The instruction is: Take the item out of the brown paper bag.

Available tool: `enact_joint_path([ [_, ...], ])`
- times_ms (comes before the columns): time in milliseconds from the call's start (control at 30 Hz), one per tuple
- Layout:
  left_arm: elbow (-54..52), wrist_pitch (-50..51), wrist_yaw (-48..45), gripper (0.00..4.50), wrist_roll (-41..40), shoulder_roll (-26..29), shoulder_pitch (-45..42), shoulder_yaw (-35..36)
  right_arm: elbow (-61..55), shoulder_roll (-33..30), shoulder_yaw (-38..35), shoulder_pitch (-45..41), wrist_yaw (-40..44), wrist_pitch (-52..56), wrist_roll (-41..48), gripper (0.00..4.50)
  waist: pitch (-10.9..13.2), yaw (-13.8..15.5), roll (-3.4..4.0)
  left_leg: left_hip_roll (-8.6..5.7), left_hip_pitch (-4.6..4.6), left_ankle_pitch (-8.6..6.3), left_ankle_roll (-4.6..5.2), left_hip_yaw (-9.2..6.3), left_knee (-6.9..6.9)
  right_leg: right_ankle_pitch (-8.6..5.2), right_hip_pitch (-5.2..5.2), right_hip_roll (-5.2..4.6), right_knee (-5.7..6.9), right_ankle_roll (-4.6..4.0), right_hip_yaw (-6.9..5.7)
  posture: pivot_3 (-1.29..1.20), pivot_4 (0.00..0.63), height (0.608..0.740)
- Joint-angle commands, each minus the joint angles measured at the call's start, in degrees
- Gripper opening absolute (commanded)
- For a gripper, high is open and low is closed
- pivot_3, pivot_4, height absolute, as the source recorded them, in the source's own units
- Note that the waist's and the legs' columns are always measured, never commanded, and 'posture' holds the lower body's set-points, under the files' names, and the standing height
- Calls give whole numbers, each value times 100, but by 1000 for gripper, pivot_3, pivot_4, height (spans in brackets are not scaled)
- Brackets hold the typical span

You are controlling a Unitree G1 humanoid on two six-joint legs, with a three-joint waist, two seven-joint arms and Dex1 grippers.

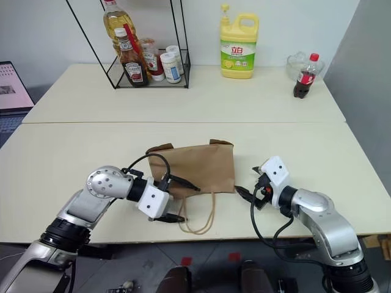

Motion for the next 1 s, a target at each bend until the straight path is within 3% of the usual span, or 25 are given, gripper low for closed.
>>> enact_joint_path([
  [33,6,-55,178,4108,18,-89,-118,-20,-314,-113,-165,95,-50,-20,51,4500,0,1,0,0,0,0,0,0,0,0,0,0,0,0,0,0,150,740],
  [233,-109,368,137,2361,-303,-132,-148,49,-346,-314,-199,164,18,-57,77,4500,0,2,0,0,2,0,0,0,0,0,0,0,2,0,0,0,150,740],
  [500,-714,2920,635,37,-1331,-397,-197,545,-51,-1177,231,484,761,-1118,-438,4500,-2,-1,-4,-1,2,0,1,-2,4,0,5,0,0,1,-1,0,150,740],
  [633,-909,4215,1360,37,-1711,-744,-362,888,137,-1502,717,818,1348,-2223,-852,4500,-2,-1,-4,-1,2,0,1,-4,6,-1,5,0,0,1,-3,0,150,740],
  [733,-927,4863,1796,37,-1836,-960,-489,1042,601,-1627,1189,816,1467,-3933,-1674,4500,-3,-4,-5,-1,4,0,0,-3,11,0,9,0,-2,3,-2,0,150,740],
  [867,-987,5430,2187,37,-1975,-1168,-625,1210,1792,-1457,1588,382,597,-6777,-3152,4500,-3,-4,-8,0,35,0,0,-3,10,-1,40,0,-8,5,-4,0,150,740],
  [1000,-1179,5545,2203,37,-2016,-1132,-529,1165,2978,-1050,1753,-325,-262,-8448,-3956,4500,-3,-11,-8,0,65,3,-6,-2,4,0,69,0,-17,5,-3,0,150,740],
])
